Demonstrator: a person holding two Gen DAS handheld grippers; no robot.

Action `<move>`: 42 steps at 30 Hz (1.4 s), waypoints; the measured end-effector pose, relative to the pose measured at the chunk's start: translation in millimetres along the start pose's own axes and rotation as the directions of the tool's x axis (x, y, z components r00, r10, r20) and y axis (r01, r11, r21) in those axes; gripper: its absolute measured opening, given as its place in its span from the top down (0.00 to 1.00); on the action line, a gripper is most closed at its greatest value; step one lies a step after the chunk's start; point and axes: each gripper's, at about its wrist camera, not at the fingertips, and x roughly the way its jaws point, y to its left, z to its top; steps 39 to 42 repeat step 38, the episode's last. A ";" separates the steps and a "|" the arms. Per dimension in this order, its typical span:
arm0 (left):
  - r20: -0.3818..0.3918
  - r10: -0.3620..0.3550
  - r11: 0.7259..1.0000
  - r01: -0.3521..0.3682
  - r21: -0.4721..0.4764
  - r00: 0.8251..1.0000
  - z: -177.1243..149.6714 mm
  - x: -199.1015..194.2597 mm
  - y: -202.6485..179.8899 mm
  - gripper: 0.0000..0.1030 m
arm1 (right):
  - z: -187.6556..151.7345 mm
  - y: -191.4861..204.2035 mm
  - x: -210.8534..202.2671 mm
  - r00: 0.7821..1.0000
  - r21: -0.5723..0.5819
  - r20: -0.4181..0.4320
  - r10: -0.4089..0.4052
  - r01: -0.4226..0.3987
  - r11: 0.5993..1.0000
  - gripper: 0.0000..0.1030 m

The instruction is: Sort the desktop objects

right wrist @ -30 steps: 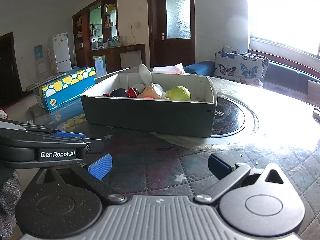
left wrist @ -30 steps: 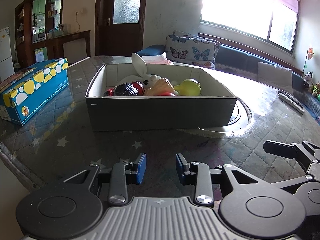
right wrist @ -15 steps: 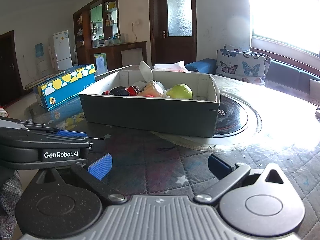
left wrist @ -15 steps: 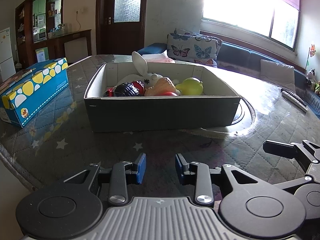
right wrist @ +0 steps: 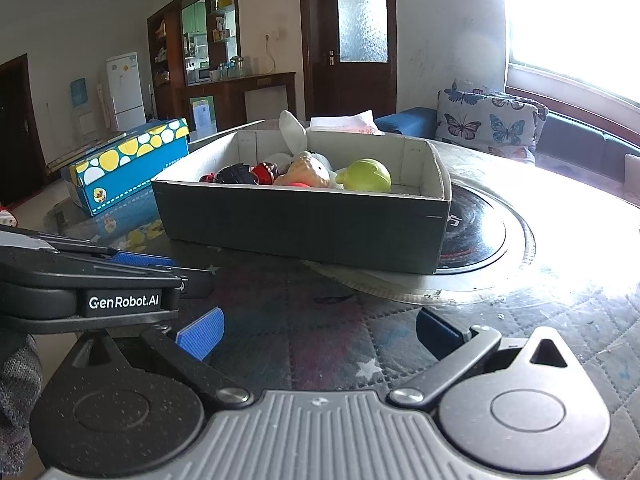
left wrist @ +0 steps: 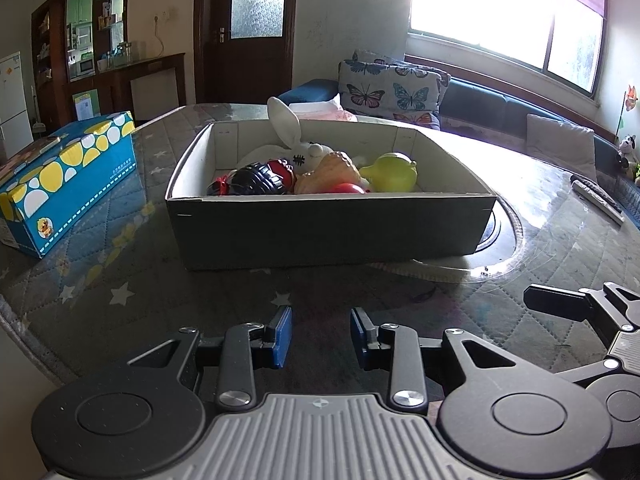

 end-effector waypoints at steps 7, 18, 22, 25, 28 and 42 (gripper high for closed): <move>-0.011 0.003 1.000 -0.003 -0.001 1.000 3.4 7.1 1.6 0.67 | 3.1 -3.1 7.9 1.000 0.005 -0.014 0.004 -0.004 1.000 0.00; -0.024 0.002 1.000 -0.002 0.004 1.000 9.7 16.7 2.4 0.67 | 7.9 -5.5 18.9 0.999 0.012 -0.030 0.016 -0.016 1.000 0.00; -0.029 -0.001 1.000 0.001 0.004 1.000 11.3 19.2 2.0 0.67 | 9.0 -5.8 21.0 0.999 0.012 -0.035 0.019 -0.019 1.000 0.00; -0.031 -0.003 1.000 0.003 0.005 1.000 12.9 21.2 2.0 0.67 | 10.1 -7.0 22.3 0.999 0.014 -0.038 0.020 -0.019 1.000 0.00; -0.034 -0.009 1.000 0.009 0.003 0.999 14.3 23.0 2.0 0.67 | 11.2 -8.0 24.4 0.999 0.017 -0.042 0.020 -0.020 1.000 0.00; -0.029 -0.014 1.000 0.014 0.002 0.999 19.3 27.3 2.6 0.68 | 15.6 -8.6 29.8 0.999 0.014 -0.044 0.020 -0.020 1.000 0.00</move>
